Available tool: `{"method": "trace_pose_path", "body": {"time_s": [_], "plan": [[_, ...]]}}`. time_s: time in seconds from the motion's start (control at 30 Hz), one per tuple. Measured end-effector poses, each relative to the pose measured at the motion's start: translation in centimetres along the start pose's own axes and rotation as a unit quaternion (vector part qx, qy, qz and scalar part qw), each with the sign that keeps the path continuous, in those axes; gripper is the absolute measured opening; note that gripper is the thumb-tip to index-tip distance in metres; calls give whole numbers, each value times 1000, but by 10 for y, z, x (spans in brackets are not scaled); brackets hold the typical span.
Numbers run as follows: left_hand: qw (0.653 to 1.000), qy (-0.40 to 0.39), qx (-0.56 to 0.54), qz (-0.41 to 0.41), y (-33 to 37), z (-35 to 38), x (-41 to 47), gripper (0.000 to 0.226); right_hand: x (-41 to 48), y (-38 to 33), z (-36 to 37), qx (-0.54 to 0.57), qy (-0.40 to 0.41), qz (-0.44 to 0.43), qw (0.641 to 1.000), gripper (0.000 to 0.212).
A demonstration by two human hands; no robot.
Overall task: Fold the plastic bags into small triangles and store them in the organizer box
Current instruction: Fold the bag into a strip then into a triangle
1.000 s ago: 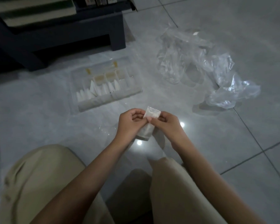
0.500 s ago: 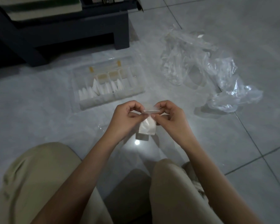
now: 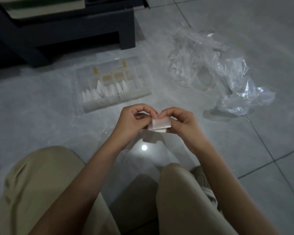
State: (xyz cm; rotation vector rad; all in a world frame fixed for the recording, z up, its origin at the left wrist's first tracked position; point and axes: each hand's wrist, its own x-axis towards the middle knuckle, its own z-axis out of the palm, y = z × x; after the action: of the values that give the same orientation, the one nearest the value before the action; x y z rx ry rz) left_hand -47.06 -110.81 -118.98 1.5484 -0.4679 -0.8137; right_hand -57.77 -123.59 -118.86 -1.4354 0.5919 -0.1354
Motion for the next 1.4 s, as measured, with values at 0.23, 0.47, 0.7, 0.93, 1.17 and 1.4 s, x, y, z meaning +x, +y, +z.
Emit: {"method": "trace_pose_path", "body": {"time_s": [0.23, 0.47, 0.7, 0.93, 1.17, 1.4], "plan": [[992, 34, -82, -93, 1, 5, 1, 14, 1, 6, 1, -51, 53, -74, 995, 39], [982, 26, -93, -162, -1, 2, 1, 23, 3, 12, 2, -150, 107, -122, 975, 48], [989, 83, -69, -101, 0, 5, -1, 21, 0, -2, 15, -6, 140, 29, 990, 27], [994, 100, -19, -28, -2, 15, -3, 30, 5, 9, 22, -115, 156, -1, 981, 31], [993, 99, -53, -39, -5, 21, -3, 19, 3, 11, 32, -173, 199, -68, 962, 26], [988, 143, 50, 4, -17, 21, 1, 20, 4, 12, 57, -215, 183, -134, 950, 19]]}}
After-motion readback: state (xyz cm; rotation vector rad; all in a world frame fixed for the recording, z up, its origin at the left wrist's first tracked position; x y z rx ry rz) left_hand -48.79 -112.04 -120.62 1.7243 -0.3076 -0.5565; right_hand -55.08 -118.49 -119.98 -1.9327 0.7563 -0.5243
